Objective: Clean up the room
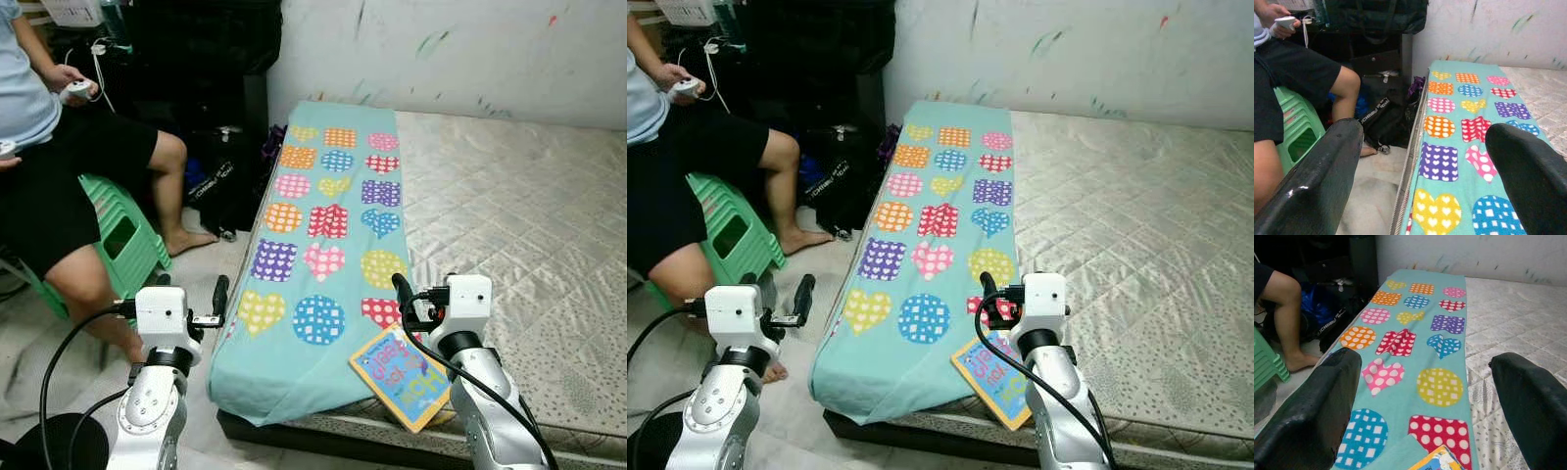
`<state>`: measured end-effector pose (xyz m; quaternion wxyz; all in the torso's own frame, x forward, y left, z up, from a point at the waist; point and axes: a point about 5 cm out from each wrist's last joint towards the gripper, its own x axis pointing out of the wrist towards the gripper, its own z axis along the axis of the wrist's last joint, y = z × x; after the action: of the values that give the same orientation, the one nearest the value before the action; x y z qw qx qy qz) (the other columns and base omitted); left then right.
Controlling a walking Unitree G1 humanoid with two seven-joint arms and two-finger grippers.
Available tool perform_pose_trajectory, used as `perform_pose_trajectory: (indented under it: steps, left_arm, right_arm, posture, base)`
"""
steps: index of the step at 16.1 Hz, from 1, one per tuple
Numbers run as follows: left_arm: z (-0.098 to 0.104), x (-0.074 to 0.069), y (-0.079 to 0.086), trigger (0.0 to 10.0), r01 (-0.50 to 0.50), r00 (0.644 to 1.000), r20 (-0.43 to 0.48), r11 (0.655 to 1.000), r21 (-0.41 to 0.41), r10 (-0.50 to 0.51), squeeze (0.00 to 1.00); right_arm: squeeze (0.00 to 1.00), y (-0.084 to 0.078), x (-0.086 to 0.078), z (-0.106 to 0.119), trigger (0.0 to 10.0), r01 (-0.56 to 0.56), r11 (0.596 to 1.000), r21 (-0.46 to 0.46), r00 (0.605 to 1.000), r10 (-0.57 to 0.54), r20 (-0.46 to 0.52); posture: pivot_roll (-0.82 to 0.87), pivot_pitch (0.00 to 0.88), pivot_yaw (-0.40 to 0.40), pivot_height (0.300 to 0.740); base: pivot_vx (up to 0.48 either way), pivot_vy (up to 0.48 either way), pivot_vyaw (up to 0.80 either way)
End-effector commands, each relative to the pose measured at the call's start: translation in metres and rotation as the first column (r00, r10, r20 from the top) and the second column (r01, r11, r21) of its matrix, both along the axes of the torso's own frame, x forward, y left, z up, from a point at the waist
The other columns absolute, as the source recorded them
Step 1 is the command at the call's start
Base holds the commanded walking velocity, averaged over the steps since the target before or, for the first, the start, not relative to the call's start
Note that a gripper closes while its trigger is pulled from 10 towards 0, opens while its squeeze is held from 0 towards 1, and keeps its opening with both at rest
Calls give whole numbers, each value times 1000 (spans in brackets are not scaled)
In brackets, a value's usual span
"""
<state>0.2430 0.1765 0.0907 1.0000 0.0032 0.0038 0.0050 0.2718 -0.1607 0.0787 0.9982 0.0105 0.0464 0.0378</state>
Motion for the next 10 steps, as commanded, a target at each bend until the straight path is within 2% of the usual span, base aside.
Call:
perform_pose_trajectory:
  steps: [1, 6, 10]
  left_arm:
    - [1, 0, 2, 10000, -6, 1000, -6, 1000, -5, 6, 0]
    - [0, 0, 1, 10000, 0, 1000, -7, 1000, -5, 0, 0]
    - [1, 0, 0, 10000, 6, 1000, -1, 1000, 6, -6, 0]
  right_arm:
    - [0, -2, 2, 1, 10000, -1, 1000, -2, 1000, 1, 6]
    - [0, -1, 2, 2, 10000, -4, 1000, -3, 1000, 4, 10]
    - [0, -1, 3, 2, 10000, -8, 1000, -4, 1000, 8, 9]
  posture:
    - [-129, 0, -1, 740]
    - [-131, 0, -1, 740]
    - [-131, 0, -2, 740]
  base:
    - [0, 0, -494]
    - [0, 350, 0]
    - [0, 0, 0]
